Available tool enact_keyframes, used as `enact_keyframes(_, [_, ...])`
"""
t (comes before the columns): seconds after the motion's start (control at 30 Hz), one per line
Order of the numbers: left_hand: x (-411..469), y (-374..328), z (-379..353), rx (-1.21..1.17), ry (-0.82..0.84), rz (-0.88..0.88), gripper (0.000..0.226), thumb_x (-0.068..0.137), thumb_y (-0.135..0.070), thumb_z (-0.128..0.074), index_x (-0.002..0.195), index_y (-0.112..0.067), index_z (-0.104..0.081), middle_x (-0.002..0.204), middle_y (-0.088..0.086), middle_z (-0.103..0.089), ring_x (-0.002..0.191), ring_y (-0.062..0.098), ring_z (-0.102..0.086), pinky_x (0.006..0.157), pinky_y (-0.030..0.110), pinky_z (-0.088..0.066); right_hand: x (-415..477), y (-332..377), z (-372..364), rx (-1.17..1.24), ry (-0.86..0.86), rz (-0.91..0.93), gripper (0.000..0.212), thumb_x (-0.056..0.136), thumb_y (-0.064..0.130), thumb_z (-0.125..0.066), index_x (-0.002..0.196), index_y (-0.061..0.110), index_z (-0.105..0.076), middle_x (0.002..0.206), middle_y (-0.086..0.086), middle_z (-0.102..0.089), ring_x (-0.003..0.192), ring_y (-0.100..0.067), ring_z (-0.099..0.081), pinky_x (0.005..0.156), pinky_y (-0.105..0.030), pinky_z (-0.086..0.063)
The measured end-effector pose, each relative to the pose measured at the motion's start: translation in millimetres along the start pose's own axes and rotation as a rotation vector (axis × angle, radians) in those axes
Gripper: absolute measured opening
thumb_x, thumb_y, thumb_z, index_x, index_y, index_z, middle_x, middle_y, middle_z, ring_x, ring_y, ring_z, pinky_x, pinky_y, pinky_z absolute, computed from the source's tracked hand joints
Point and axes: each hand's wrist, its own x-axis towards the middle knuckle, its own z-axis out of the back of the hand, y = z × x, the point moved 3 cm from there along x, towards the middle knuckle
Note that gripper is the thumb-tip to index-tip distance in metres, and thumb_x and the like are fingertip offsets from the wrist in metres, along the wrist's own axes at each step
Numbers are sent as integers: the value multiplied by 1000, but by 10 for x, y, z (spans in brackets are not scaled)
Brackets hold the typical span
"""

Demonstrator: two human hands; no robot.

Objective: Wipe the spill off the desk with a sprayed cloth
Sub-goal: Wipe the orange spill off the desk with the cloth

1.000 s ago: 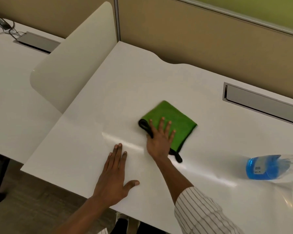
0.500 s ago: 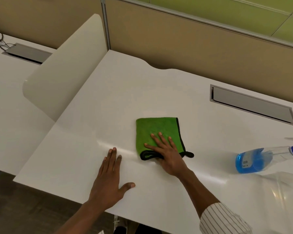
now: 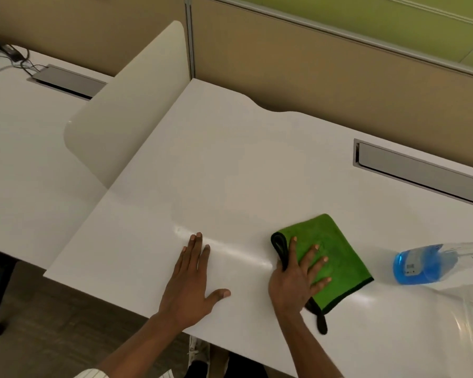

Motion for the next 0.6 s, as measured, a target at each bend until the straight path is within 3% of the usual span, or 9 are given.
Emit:
enact_keyframes(0.13, [6, -25, 22, 6, -4, -18, 121, 91, -91, -40, 171, -13, 6, 178, 6, 30, 165, 18, 27, 131, 28, 20, -154, 330, -147, -18, 56, 315, 79, 97, 26, -62, 163, 43, -22, 177, -9, -4, 162, -41, 6, 125, -72, -1])
enact_keyframes(0.27, [27, -29, 18, 26, -35, -25, 123, 91, -91, -44, 172, -6, -7, 181, 11, 15, 168, 22, 14, 134, 34, 9, -197, 558, -181, -5, 206, 677, 81, 92, 21, -55, 162, 47, -22, 177, -3, 2, 162, -36, 13, 128, -67, 4])
enact_keyframes(0.37, [33, -6, 4, 35, -24, -16, 123, 89, -92, -45, 172, -7, -9, 182, 9, 13, 169, 22, 11, 134, 37, 4, -179, 486, -87, 2, 294, 778, 81, 91, 18, -45, 161, 50, -21, 177, 1, 3, 162, -31, 16, 129, -63, 6])
enact_keyframes(0.53, [28, 11, -9, 32, -22, -3, 122, 88, -91, -42, 172, -10, -6, 181, 6, 18, 168, 21, 14, 135, 41, -3, -133, -20, 162, -80, 359, 984, 79, 96, 19, -49, 159, 56, -20, 177, 9, 1, 164, -24, 13, 130, -62, 2])
enact_keyframes(0.6, [27, 9, -9, 32, -13, 5, 123, 87, -93, -39, 172, -10, -5, 181, 5, 21, 168, 20, 17, 135, 39, 1, -83, -281, 279, -96, 356, 986, 82, 96, 16, -55, 158, 58, -21, 177, 13, -1, 164, -21, 10, 130, -62, -1])
